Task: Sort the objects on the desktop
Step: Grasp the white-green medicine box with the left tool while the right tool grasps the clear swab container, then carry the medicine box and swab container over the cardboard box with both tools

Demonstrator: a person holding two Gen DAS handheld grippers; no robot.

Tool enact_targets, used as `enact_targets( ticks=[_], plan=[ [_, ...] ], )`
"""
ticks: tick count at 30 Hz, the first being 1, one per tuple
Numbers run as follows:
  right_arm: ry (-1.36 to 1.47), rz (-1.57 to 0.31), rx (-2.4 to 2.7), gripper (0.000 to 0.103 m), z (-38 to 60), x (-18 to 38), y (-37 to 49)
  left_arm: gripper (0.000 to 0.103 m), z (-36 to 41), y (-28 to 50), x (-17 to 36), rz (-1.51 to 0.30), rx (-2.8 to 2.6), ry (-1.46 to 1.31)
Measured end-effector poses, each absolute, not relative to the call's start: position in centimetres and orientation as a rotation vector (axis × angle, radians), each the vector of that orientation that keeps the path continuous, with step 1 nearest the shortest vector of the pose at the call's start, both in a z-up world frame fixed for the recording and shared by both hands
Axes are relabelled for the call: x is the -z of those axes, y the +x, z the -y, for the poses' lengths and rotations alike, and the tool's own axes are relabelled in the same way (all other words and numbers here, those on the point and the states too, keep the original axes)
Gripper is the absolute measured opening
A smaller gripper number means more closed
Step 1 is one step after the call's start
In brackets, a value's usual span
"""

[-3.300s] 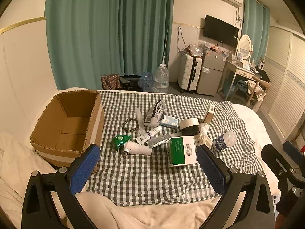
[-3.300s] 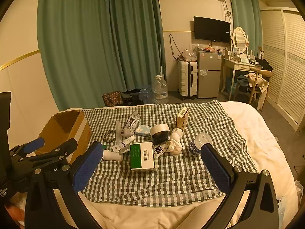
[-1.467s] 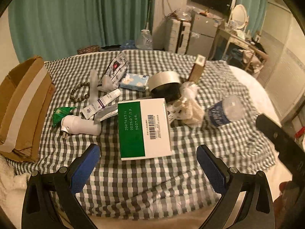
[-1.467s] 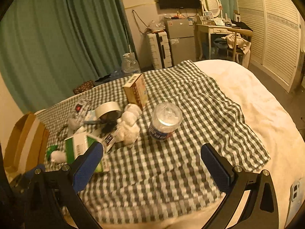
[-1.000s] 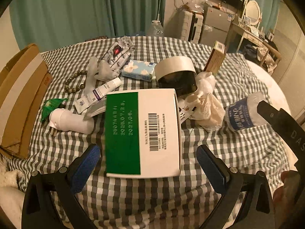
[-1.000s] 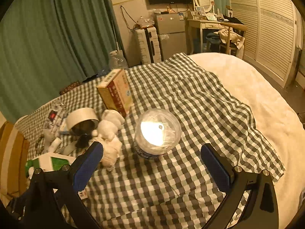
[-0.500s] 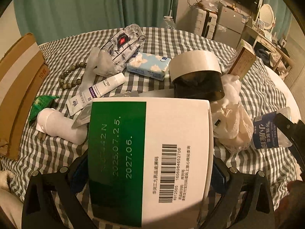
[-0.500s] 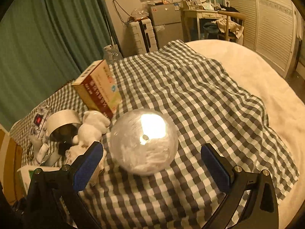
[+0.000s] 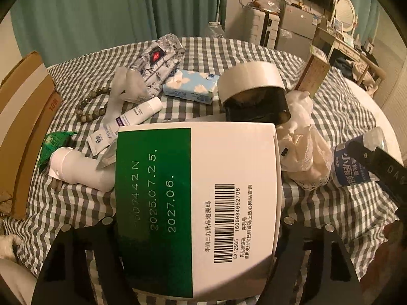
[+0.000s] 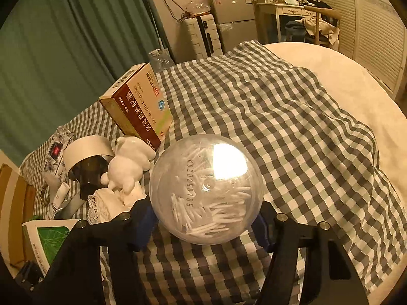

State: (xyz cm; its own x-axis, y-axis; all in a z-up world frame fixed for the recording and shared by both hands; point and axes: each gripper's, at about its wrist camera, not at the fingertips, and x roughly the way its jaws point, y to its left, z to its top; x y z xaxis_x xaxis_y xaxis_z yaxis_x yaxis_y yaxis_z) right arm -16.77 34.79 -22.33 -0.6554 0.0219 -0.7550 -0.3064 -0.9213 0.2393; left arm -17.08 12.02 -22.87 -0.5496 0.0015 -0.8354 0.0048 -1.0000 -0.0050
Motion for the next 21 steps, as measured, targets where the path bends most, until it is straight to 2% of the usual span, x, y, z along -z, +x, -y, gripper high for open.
enact_targets(
  ticks=[7,21],
  plan=[
    [-1.143,-0.419,-2.645,0.063,-34.0,20.7,-14.5,0.079,-10.6,-16.0,20.0,-0.049,2.783,1.424],
    [-1.134,-0.372,-2.731,0.063,-29.1,14.8,-8.1,0.079,-8.0,-12.5,13.8,-0.053,2.851,1.279]
  ],
)
